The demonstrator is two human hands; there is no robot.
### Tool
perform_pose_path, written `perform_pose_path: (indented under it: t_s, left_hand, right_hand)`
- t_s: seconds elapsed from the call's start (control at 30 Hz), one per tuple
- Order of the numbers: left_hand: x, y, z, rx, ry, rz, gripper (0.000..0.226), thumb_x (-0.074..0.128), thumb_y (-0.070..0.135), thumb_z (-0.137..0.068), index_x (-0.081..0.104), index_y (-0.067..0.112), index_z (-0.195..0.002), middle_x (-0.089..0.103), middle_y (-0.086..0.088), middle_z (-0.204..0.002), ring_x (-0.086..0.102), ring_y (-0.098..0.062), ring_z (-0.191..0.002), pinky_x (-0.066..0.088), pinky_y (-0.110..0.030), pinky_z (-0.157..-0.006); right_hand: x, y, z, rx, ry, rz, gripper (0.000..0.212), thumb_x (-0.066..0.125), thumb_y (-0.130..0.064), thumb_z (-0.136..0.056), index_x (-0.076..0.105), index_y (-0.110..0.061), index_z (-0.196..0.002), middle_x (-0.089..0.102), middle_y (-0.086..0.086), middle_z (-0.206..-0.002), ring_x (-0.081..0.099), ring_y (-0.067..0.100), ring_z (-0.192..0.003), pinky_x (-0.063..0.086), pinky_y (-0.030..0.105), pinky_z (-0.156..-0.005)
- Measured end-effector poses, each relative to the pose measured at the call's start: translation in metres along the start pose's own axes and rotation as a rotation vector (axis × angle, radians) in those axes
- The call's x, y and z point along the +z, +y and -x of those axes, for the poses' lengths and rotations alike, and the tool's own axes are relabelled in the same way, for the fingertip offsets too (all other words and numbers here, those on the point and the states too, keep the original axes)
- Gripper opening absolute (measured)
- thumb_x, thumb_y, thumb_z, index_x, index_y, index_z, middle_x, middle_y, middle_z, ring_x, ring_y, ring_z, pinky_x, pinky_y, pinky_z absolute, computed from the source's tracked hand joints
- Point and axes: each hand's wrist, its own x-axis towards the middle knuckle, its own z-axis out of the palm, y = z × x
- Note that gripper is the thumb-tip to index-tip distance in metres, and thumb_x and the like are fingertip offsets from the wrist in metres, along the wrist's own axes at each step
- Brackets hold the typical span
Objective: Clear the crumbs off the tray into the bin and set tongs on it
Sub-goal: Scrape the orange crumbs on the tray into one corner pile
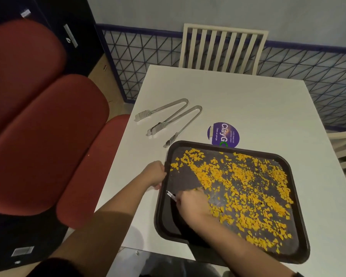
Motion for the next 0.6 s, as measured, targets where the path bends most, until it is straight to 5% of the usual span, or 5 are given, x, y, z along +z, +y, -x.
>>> perform_pose_path:
  t_s: [0.17,0.37,0.6]
  left_hand:
    - [-0.01,0.0,-0.008,-0.062,-0.147,-0.038,0.015,0.044,0.006,-0.096,0.046,0.01,-0.083,0.055,-0.011,-0.064,0.053,-0.021,-0.045,0.046,-0.027,-0.048]
    - [-0.017,0.01,-0.007,-0.134,-0.294,-0.078,0.034,0.03,0.0,-0.096,0.039,0.004,-0.064,0.043,-0.005,-0.029,0.041,-0.015,-0.024,0.036,-0.015,-0.033]
    - [-0.019,0.015,-0.002,-0.106,-0.329,-0.163,0.025,0.036,0.002,-0.085,0.056,-0.002,-0.07,0.063,-0.019,-0.06,0.062,-0.025,-0.044,0.052,-0.027,-0.048]
  right_hand:
    - [-0.01,-0.005,-0.04,0.125,0.103,-0.068,0.022,0.049,-0.01,-0.087,0.07,-0.018,-0.088,0.071,0.004,-0.087,0.064,0.026,-0.087,0.036,0.033,-0.091]
    - [-0.028,-0.003,-0.085,0.264,0.157,-0.09,0.02,0.05,-0.011,-0.086,0.069,-0.016,-0.085,0.071,0.006,-0.086,0.064,0.028,-0.085,0.038,0.032,-0.088]
    - [-0.043,0.023,-0.102,0.458,0.21,-0.06,0.019,0.05,-0.012,-0.088,0.069,-0.016,-0.088,0.071,0.005,-0.088,0.065,0.026,-0.087,0.041,0.032,-0.081]
